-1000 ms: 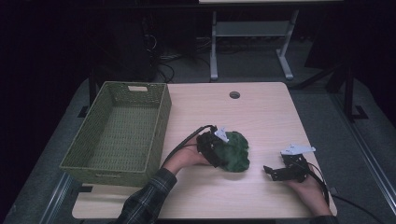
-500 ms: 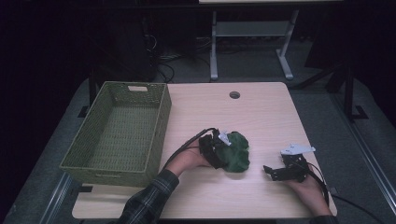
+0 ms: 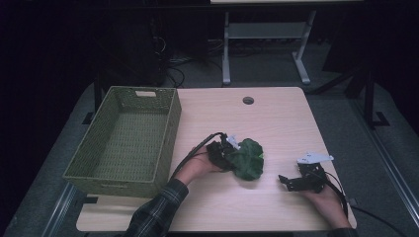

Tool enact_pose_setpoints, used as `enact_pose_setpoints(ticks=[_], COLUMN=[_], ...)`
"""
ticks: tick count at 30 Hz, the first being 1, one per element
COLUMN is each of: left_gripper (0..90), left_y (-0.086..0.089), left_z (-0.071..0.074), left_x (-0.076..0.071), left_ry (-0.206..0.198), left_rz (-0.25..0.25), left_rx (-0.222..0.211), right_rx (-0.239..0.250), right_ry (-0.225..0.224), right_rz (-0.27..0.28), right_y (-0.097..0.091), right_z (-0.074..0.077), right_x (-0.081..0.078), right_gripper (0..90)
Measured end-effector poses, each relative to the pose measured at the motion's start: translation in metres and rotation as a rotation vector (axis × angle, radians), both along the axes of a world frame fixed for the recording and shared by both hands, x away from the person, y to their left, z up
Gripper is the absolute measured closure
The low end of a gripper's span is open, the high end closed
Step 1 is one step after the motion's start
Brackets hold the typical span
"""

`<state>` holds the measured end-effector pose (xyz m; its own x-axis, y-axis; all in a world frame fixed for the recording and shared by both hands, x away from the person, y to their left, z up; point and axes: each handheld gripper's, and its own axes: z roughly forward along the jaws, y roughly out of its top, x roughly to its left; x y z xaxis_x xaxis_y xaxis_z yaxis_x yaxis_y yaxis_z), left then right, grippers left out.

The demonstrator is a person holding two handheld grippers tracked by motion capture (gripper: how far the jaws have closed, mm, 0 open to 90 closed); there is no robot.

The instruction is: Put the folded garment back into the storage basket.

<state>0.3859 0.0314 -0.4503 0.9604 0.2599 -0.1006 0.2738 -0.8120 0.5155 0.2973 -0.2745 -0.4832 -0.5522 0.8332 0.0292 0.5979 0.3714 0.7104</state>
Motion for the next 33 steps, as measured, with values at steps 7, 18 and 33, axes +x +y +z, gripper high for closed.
enact_pose_setpoints(ticks=[7,18,33], left_gripper=[76.3,76.2,75.9], left_y=[0.000,0.004,0.026], left_z=[0.001,0.017,0.066], left_x=[-0.001,-0.001,-0.011], left_ry=[0.004,0.010,0.022], left_rz=[0.011,0.053,0.088], left_rx=[0.004,0.003,-0.029], right_rx=[0.000,0.001,0.001], right_ry=[-0.002,0.002,0.003], right_rz=[0.001,-0.001,-0.001], right_y=[0.000,0.000,0.000], right_z=[0.000,0.000,0.000], right_x=[0.000,0.000,0.000], right_gripper=[6.2,6.1,6.2])
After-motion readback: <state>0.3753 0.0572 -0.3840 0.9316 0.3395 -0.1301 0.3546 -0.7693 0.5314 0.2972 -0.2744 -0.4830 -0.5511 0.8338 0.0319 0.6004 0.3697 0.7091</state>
